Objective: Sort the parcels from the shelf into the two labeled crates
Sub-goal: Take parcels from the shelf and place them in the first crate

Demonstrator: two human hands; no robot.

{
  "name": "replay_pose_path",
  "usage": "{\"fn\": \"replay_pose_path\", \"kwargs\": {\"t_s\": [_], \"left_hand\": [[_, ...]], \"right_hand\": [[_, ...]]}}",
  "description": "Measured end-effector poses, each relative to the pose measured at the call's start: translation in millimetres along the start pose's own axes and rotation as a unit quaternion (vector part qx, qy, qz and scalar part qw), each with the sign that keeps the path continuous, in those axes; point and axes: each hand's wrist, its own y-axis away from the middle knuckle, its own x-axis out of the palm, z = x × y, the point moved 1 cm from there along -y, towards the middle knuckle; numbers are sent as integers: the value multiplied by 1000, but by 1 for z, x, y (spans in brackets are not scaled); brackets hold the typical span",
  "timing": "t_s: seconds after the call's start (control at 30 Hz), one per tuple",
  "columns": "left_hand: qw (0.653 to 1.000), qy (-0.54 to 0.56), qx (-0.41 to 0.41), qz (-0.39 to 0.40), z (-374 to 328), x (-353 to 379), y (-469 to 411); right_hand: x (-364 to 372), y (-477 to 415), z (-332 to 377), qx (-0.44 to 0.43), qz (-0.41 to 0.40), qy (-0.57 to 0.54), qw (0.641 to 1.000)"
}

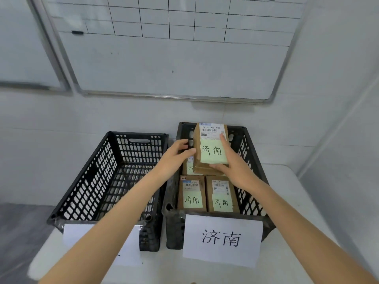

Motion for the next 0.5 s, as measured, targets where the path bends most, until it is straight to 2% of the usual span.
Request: {"fn": "replay_pose_path", "kwargs": {"t_s": [0.13, 0.27, 0.5], "left_hand": [[999, -22, -22, -44, 11, -6, -13], [996, -50, -34, -61, 25, -6, -20], [991, -70, -70, -94, 49, -10, -21]], "right_hand": [[-5, -5, -34, 6, 59, 0, 998], [-5, -13, -66, 1, 155, 20, 988], [16, -28, -108, -110, 295, 178, 932]]}}
